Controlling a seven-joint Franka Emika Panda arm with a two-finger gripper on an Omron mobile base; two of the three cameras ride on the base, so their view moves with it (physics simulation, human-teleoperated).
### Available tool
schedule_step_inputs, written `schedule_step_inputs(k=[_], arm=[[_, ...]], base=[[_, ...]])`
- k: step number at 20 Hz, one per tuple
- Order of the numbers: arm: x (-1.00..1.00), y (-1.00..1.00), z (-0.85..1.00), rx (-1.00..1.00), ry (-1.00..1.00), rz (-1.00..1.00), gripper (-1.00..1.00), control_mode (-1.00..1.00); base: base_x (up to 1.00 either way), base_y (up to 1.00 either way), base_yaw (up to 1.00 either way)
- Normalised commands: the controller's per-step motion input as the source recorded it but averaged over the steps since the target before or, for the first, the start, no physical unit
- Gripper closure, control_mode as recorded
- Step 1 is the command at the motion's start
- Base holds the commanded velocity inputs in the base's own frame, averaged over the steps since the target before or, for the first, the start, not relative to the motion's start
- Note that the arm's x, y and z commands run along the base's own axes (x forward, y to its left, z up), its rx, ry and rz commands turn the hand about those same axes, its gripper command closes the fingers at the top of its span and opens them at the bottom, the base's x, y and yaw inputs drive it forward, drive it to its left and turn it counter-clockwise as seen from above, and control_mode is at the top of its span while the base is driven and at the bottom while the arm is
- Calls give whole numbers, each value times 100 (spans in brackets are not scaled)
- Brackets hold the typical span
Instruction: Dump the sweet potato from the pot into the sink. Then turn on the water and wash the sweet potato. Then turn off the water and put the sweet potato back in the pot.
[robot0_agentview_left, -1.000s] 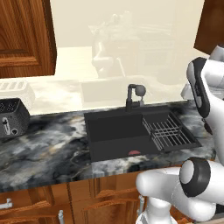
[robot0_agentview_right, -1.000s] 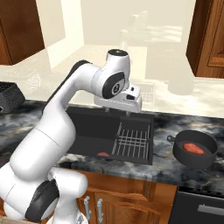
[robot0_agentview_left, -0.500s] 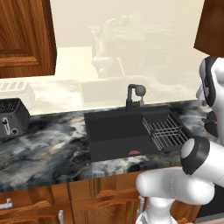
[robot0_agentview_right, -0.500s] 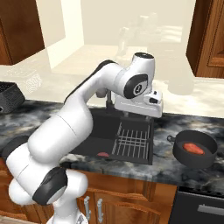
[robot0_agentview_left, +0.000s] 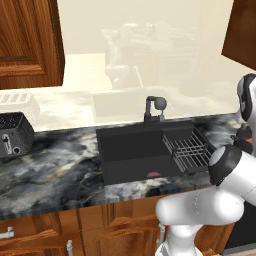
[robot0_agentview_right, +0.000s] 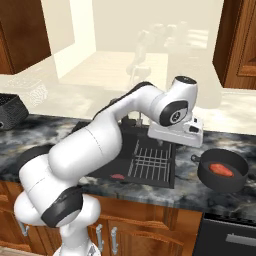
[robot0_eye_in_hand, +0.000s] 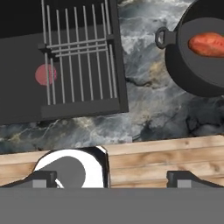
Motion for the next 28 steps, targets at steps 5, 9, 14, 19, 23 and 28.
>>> schedule_step_inputs(k=[5,9,14,19,23,28], arm=[[0,-28,-40,0,0,0,-100,-100],[5,-8,-37,-2,0,0,-100,-100],[6,-6,-32,-5,0,0,-100,-100],[15,-2,-30,-6,0,0,-100,-100],[36,0,-27,-7,0,0,-100,-100],[36,-3,-16,-6,-2,0,-100,-100]], base=[[0,0,0],[0,0,0],[0,0,0],[0,0,0],[0,0,0],[0,0,0]])
